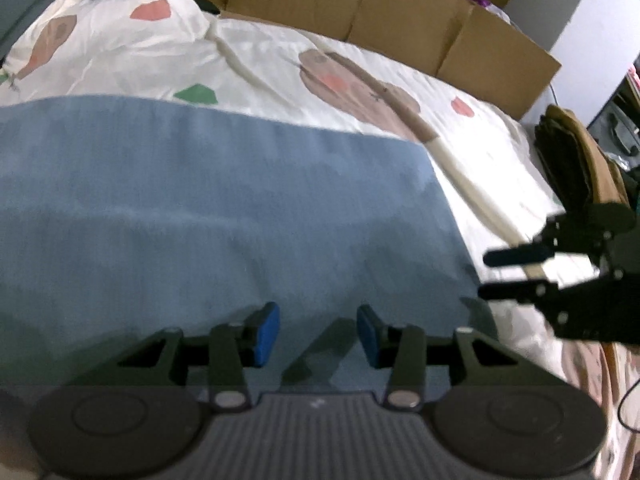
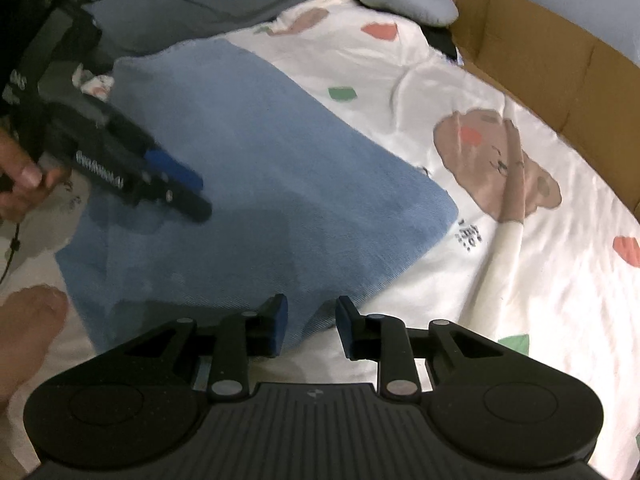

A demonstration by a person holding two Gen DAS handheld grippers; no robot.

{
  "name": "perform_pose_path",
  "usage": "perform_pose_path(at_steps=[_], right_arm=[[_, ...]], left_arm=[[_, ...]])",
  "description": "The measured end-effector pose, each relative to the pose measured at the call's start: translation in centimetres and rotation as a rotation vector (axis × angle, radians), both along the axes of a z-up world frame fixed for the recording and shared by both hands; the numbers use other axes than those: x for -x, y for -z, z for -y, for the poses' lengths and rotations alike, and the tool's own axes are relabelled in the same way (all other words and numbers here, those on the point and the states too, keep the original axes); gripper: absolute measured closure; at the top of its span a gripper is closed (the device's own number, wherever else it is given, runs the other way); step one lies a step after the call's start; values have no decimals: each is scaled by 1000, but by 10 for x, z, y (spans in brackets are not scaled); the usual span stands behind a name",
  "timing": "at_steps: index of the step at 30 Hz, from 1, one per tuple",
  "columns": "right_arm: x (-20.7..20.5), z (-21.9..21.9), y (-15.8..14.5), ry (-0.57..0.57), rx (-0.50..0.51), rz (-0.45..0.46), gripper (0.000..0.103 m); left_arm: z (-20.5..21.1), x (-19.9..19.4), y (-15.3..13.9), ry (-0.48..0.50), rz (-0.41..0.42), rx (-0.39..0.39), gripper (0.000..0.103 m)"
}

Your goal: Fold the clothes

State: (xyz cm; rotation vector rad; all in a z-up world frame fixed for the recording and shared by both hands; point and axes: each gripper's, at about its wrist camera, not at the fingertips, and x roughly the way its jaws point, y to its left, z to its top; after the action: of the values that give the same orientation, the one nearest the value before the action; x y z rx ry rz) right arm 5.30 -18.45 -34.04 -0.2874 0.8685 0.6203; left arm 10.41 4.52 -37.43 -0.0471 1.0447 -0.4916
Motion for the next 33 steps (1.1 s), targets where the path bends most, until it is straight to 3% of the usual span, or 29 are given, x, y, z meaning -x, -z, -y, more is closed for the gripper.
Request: perform_pose_path(at_steps=[7, 11, 17, 26, 33], right_arm=[[14, -17, 2, -89, -34, -35, 72], [18, -17, 11, -79, -54, -98, 77], [33, -24, 15, -119, -43, -125, 78], [48, -19, 14, -98, -48, -156, 83], [50, -12, 9, -70, -90, -181, 83]], left_arm=[[-9, 27, 2, 1, -46, -1, 60], [-13, 39, 1, 5, -56, -7, 64], [-27, 53, 1, -14, -128, -5, 81], [-39, 61, -15, -12, -170, 4, 87], [-27, 60, -4, 20, -195, 6, 90]])
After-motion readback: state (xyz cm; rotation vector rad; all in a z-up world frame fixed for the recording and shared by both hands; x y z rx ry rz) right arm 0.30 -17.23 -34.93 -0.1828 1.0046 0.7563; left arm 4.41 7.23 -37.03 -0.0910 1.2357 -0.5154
